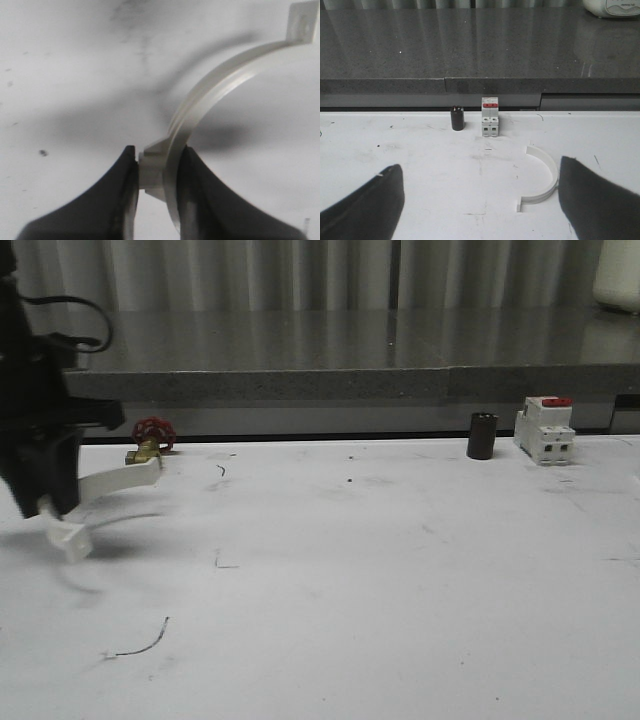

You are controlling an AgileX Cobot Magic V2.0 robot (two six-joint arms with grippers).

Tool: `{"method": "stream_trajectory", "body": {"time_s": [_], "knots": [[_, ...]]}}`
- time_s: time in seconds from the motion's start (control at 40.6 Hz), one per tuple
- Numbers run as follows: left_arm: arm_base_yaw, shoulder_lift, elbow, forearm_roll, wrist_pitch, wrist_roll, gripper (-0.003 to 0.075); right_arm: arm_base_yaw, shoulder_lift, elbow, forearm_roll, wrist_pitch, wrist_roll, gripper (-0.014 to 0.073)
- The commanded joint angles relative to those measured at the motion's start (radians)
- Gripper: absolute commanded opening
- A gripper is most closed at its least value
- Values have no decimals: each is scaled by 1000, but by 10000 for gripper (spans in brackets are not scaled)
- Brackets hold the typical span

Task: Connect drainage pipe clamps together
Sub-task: 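Carry the clamp half to the table center and lower it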

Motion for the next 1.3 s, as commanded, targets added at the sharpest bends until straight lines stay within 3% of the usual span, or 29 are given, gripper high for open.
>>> {"method": "stream_trajectory", "body": {"time_s": [0.0, 0.123, 0.369, 0.64, 0.886, 1.083, 1.28], "knots": [[-77, -28, -99, -1, 41, -106, 92, -4, 15, -34, -5, -73, -12, 645], [-166, 8, -184, -8, 66, -242, 100, -4, 15, -34, -5, -73, -12, 645], [-285, 99, -330, -15, 51, -365, 106, -4, 15, -34, -5, -73, -12, 645], [-301, 161, -382, -8, 39, -468, 106, -4, 15, -34, -5, -73, -12, 645], [-301, 186, -382, 15, 41, -473, 110, -4, 15, -34, -5, -73, -12, 645], [-303, 195, -382, 15, 47, -473, 181, -4, 15, -34, -5, -73, -12, 645], [-303, 201, -382, 14, 55, -467, 181, -4, 15, -34, -5, -73, -12, 645]]}}
